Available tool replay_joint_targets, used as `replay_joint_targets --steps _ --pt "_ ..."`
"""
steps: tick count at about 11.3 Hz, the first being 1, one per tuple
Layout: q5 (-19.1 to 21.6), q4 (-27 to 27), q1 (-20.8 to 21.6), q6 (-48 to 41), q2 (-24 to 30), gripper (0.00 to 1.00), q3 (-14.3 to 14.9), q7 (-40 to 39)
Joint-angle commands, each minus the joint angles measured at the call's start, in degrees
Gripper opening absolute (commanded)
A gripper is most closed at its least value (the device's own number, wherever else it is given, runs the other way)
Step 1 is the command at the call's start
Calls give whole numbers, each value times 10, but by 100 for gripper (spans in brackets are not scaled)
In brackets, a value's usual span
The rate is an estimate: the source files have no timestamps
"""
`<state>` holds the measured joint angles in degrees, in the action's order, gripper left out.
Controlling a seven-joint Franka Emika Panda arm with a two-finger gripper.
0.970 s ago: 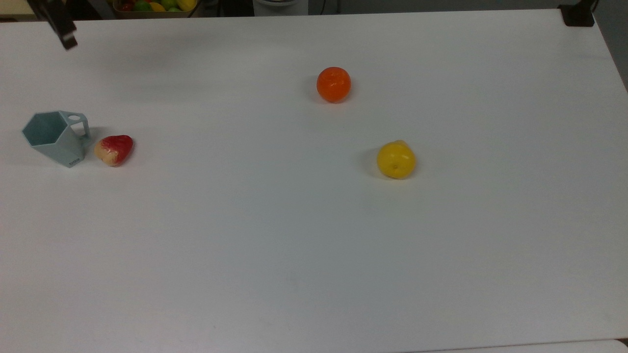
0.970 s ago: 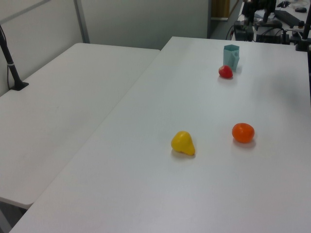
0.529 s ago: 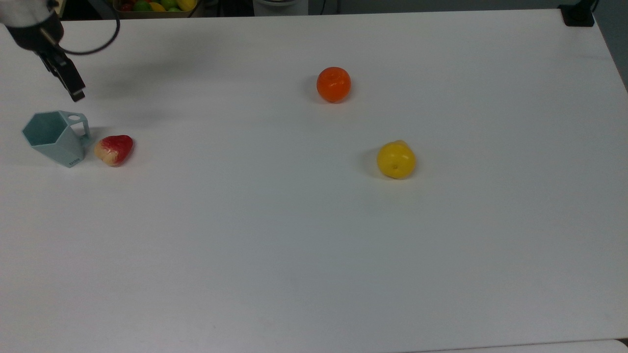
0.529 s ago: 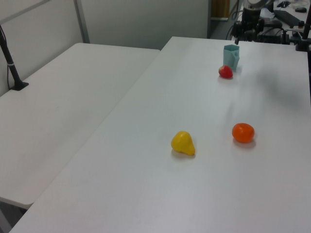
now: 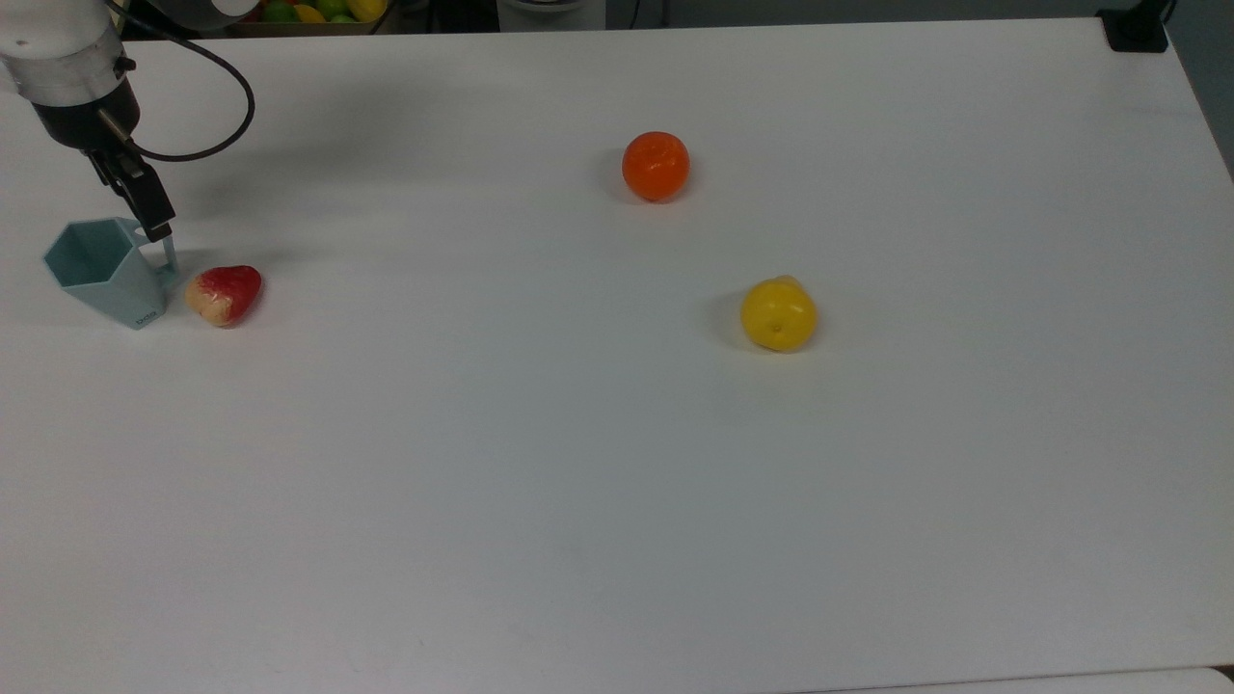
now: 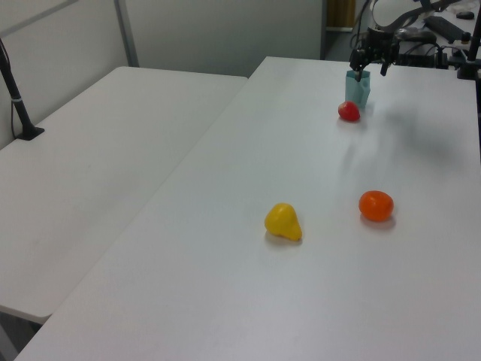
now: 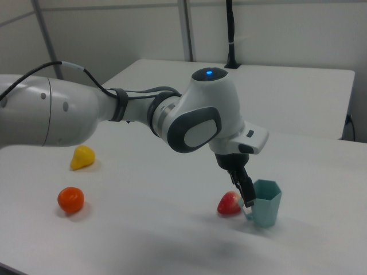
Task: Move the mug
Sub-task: 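Move the gripper down toward the teal mug's rim beside the strawberry, then close the gripper on the teal mug's rim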
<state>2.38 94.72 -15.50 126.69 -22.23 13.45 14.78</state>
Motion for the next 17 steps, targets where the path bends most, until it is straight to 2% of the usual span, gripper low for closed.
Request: replay_joint_targets --steps 1,6,9,12,14,17 --pt "-19 10 9 23 -12 93 4 8" --pt "-25 11 22 64 -43 86 5 16" --pt "-26 11 22 69 -45 59 5 19" --pt "-28 12 21 69 -45 39 5 19" --pt "-39 17 22 70 -45 37 5 19" --pt "-39 20 22 72 -45 29 5 19"
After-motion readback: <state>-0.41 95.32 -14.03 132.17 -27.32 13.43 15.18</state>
